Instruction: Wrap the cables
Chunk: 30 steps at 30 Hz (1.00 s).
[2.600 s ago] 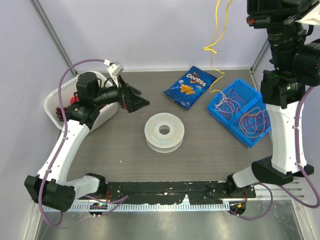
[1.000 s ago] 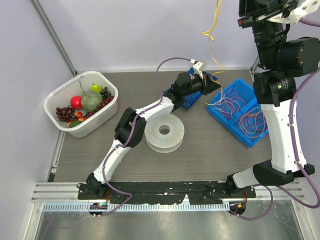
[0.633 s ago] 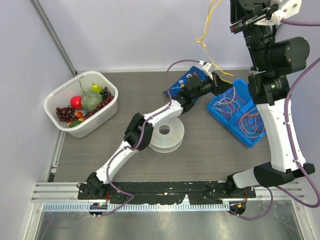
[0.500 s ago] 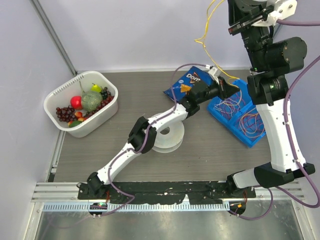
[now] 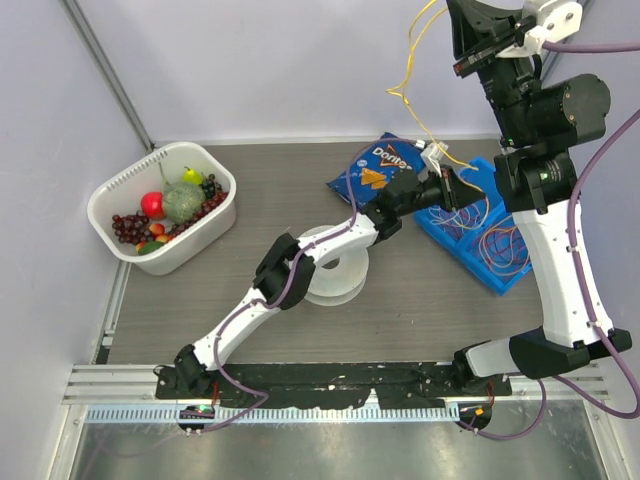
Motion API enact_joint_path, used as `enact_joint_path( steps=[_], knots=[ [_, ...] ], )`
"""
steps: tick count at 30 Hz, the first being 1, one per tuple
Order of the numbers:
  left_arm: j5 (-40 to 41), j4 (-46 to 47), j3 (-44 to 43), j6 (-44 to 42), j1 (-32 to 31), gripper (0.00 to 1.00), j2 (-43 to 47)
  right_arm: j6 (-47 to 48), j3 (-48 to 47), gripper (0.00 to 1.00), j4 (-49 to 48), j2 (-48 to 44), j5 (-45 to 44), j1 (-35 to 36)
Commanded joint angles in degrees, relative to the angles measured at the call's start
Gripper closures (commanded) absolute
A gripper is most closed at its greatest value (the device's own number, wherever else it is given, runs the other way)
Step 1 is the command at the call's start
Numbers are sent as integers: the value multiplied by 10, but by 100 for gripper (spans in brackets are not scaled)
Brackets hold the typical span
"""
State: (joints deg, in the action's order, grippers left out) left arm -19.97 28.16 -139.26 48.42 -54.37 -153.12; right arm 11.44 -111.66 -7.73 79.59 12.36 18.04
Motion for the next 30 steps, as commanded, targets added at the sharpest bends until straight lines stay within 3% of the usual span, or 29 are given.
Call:
enact_joint_path(
  steps=[1, 11, 15, 19, 24, 27, 30],
  knots=[
    [-16, 39, 87, 55, -3, 100, 72, -3, -17, 99, -4, -14, -4, 2],
    [-59, 48, 151, 120, 20, 100, 85, 15, 13, 99, -8, -25, -6, 2],
    [-100, 102, 203, 106, 15, 100, 143, 9, 8, 99, -8, -22, -3, 2],
    [-113, 126, 331, 71, 14, 100, 249, -8, 19, 99, -8, -37, -1, 2],
    [-113, 56, 519, 3, 32, 100, 415, -34, 49, 99, 8, -66, 8, 2],
    [-113, -42, 573, -67, 36, 100, 496, -61, 72, 99, 31, -82, 27, 2],
    [-125, -149, 609, -169, 37, 100, 556, -74, 144, 99, 43, -118, 105, 2]
  ],
)
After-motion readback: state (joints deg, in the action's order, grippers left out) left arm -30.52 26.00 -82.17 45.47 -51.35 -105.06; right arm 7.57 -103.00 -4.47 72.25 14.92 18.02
